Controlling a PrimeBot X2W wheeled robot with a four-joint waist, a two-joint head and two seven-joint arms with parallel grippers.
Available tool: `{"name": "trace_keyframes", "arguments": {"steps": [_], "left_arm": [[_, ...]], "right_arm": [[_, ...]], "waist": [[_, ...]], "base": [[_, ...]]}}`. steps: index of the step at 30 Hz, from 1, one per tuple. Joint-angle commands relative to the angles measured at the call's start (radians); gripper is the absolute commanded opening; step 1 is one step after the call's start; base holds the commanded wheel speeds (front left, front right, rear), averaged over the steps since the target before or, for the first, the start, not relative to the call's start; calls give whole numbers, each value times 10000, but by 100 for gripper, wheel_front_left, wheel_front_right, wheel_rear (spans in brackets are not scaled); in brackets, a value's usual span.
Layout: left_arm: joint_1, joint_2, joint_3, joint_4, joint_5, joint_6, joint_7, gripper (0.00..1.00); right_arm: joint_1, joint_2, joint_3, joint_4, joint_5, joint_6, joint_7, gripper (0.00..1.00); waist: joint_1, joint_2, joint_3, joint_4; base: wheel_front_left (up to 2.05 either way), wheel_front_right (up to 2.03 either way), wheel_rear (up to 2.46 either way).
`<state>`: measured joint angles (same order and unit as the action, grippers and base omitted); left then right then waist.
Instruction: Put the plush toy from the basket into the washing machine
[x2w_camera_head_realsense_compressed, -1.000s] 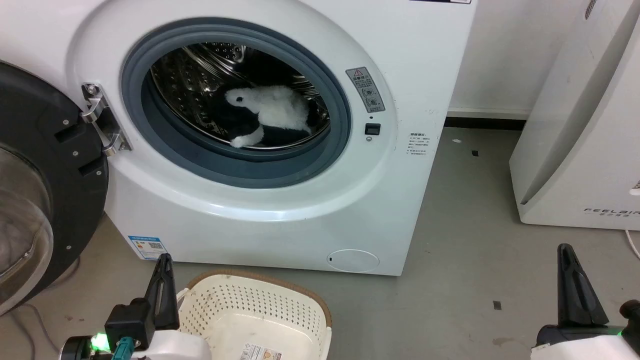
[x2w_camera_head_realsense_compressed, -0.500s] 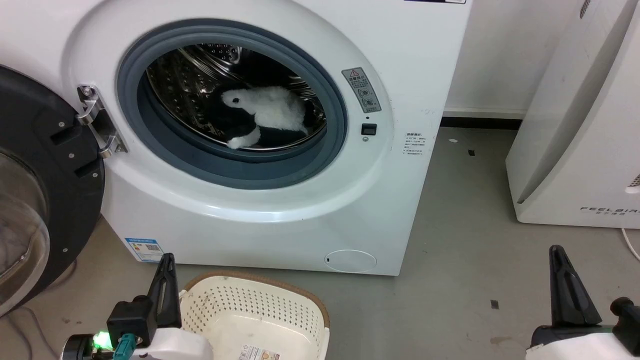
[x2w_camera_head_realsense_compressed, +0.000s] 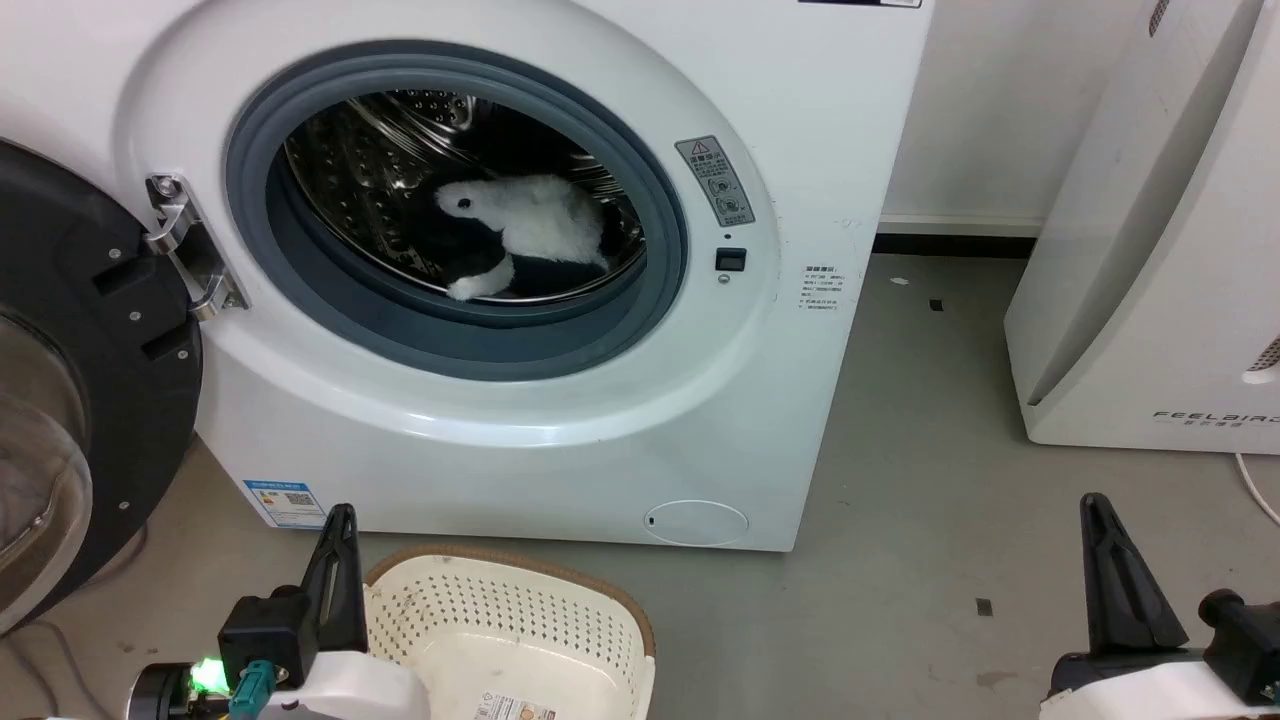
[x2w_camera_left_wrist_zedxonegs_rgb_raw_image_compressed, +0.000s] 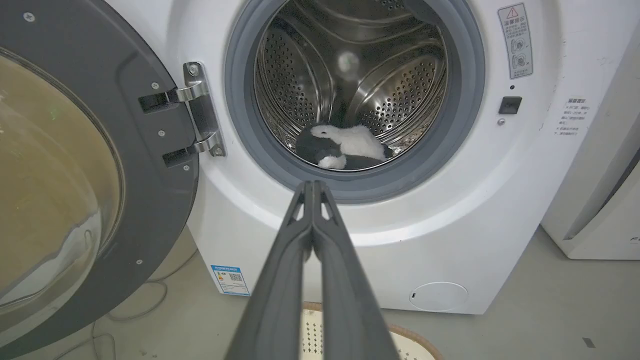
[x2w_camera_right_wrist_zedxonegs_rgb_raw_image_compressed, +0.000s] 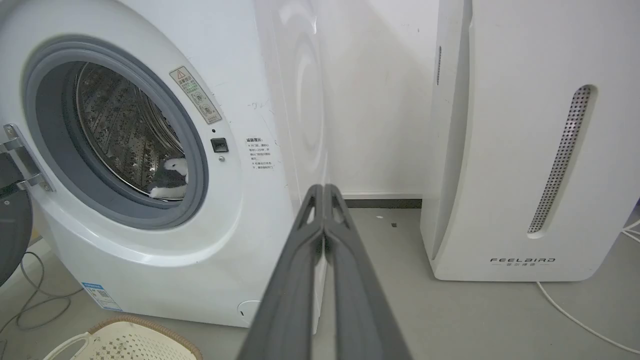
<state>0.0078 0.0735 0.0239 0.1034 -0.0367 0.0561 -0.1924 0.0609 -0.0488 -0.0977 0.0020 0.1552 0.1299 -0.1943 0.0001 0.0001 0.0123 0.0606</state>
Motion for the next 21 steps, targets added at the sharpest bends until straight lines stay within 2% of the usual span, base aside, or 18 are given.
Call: {"name": "trace_keyframes", "arguments": {"steps": [1, 21], "left_arm": [[-21, -44, -4, -81, 78, -65, 55, 0], [-34, -86, -55, -289, 141, -174, 464, 0]], "right_arm": [[-149, -4, 40, -7, -109, 2, 63, 0], [-250, -6, 245, -10, -425, 3, 475, 0]], "waist": [[-1, -1, -3, -12], [-1, -1, -29, -142]], "base": [[0, 0, 0], [0, 0, 0]]}}
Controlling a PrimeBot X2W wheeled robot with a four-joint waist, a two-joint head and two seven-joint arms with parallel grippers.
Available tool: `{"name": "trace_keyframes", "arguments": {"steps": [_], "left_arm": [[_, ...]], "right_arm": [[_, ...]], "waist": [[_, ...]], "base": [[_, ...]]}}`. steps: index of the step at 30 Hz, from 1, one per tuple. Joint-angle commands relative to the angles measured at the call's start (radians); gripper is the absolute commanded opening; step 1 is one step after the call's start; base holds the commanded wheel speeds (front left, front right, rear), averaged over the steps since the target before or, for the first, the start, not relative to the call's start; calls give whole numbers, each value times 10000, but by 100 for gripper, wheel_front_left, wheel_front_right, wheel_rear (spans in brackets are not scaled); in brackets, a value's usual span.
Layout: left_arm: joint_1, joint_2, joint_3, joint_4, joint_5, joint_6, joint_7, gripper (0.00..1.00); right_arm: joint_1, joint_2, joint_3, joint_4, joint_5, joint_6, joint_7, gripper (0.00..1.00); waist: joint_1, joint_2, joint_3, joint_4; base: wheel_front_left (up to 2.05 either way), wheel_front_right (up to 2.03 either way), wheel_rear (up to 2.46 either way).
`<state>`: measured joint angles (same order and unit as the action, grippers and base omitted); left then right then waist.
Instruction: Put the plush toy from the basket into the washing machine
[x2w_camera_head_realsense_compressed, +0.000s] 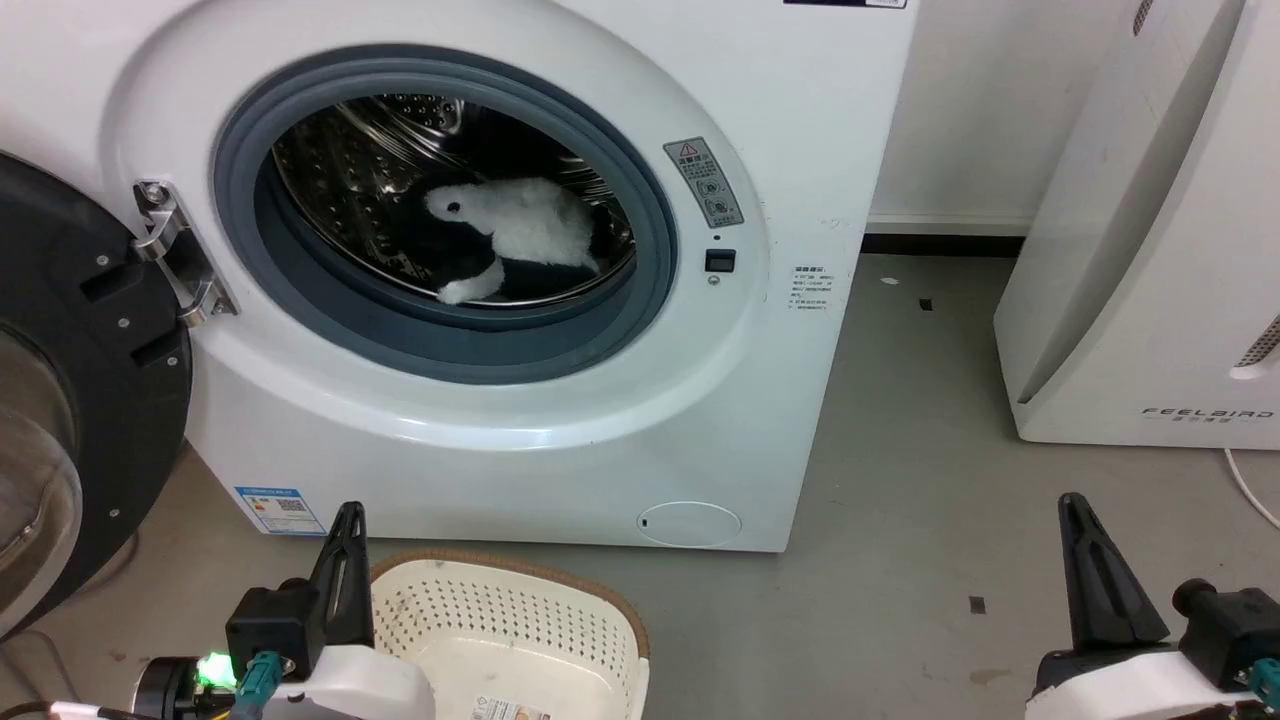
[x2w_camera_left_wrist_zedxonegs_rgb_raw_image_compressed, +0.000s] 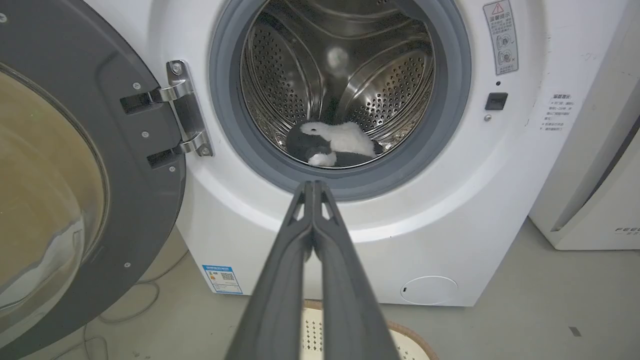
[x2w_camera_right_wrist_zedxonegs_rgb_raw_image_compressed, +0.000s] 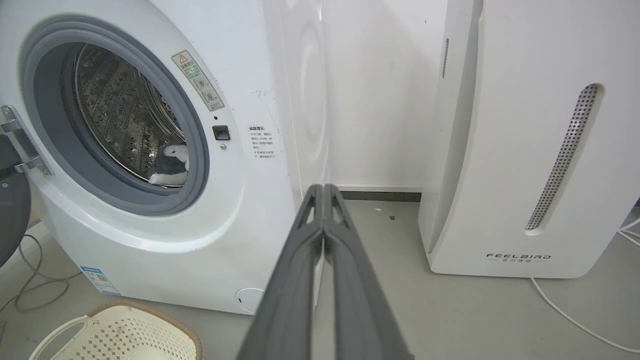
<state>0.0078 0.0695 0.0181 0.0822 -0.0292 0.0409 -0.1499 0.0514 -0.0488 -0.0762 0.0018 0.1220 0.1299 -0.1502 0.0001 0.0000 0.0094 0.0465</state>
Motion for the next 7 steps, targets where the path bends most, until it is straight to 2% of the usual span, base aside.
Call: {"name": "trace_keyframes", "arguments": {"steps": [1, 7], "left_arm": [[-34, -47, 0, -87, 69, -28, 59, 0], [-38, -60, -16, -149, 88, -60, 181, 0]], "right_arm": [[-160, -6, 41, -8, -109, 3, 54, 0], [-190, -7, 102, -9, -203, 4, 177, 0]], "waist": [[-1, 0, -2, -8], [-1, 0, -10, -46]], "base": [[0, 0, 0], [0, 0, 0]]}}
